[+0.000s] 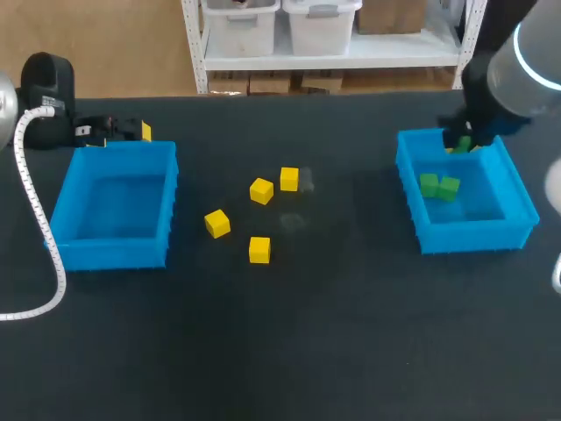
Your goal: Put the green cubes in the right bin and the yellow cubes in the left bin.
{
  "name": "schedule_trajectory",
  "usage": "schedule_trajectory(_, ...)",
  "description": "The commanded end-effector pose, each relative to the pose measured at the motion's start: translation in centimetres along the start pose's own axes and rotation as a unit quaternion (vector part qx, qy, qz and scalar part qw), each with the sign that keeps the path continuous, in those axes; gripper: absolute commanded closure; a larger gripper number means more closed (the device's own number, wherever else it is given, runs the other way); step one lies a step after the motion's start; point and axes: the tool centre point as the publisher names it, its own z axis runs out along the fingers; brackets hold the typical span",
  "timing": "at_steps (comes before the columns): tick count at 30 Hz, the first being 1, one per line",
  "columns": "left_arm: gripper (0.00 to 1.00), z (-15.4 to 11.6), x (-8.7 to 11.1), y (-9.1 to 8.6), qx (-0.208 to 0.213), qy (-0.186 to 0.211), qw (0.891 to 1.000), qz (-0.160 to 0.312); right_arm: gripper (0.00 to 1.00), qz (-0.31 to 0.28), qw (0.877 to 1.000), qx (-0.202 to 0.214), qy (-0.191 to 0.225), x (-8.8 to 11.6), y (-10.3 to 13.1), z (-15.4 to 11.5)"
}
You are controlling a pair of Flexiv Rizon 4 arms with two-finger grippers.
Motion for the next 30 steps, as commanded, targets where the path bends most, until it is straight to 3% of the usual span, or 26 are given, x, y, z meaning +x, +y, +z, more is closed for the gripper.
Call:
schedule_trajectory(1, 0.0, -0.05, 0.17, 0.28, 0.007, -0.003, 1.0, 0.001, 1.0, 0.003, 0.998, 0.0, -0.069, 0.88, -0.33, 0.31)
schedule_trajectory(17, 0.0, -0.05, 0.17, 0.28, 0.007, -0.003, 1.0, 0.001, 1.0, 0.01, 0.998, 0.005, -0.063, 1.61, -0.68, 0.62)
schedule_trajectory(19, 0.0, -0.05, 0.17, 0.28, 0.007, -0.003, 1.0, 0.001, 0.56, 0.004, 0.998, 0.003, -0.057, 1.67, -0.56, 0.6)
schedule_trajectory(20, 0.0, -0.05, 0.17, 0.28, 0.007, -0.003, 1.0, 0.001, 0.0, -0.003, 0.998, 0.001, -0.059, 1.68, -0.47, 0.6)
schedule_trajectory(30, 0.0, -0.05, 0.17, 0.28, 0.007, -0.003, 1.0, 0.001, 0.0, -0.003, 0.998, -0.001, -0.064, 1.71, -0.34, 0.55)
